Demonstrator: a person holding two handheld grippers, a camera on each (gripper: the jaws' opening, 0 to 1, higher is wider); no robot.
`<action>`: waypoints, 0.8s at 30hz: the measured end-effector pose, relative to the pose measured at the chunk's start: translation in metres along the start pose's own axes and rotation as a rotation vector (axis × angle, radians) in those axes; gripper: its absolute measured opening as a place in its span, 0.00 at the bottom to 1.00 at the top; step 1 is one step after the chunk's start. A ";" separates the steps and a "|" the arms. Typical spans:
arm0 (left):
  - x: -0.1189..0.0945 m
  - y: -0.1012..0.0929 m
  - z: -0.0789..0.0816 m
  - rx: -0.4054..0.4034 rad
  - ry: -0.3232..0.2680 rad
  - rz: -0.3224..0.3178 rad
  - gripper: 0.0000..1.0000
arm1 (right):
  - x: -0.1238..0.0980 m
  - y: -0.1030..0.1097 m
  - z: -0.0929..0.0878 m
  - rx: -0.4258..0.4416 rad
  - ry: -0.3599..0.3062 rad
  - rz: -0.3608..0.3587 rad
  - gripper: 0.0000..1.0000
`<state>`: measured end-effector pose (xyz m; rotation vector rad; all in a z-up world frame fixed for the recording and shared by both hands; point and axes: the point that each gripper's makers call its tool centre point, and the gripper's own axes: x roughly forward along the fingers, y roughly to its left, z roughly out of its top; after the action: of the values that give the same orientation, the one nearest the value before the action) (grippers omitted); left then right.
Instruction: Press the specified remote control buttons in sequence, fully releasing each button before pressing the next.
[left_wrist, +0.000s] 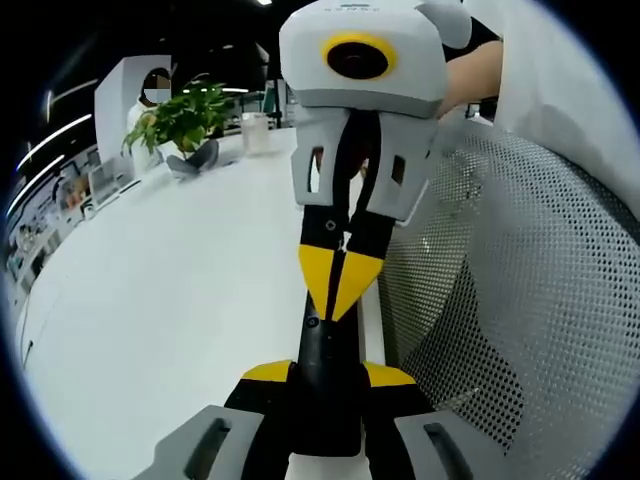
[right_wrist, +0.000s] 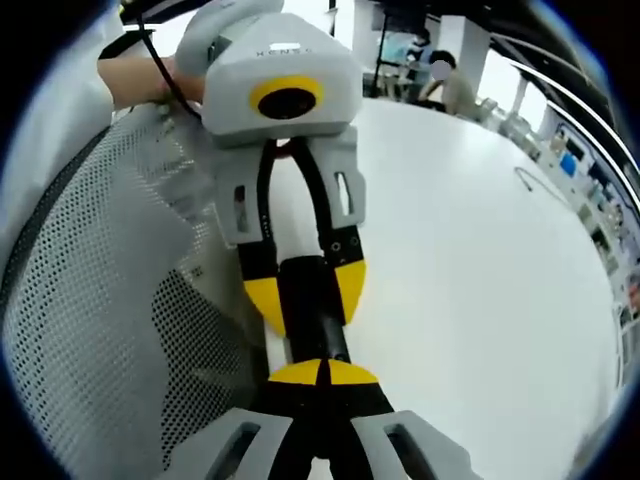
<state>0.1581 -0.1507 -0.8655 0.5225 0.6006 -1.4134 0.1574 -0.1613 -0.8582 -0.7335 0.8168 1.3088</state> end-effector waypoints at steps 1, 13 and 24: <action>0.000 0.000 0.000 0.000 -0.001 -0.001 0.25 | 0.000 0.000 0.000 -0.001 0.006 0.002 0.00; 0.000 0.000 0.000 0.002 0.003 0.003 0.25 | 0.003 0.001 0.000 -0.160 0.054 -0.095 0.00; 0.001 0.000 0.000 -0.001 0.000 0.007 0.25 | -0.005 -0.016 -0.001 0.089 -0.011 -0.025 0.00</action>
<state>0.1583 -0.1512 -0.8658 0.5236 0.5994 -1.4066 0.1724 -0.1671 -0.8543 -0.6632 0.8490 1.2446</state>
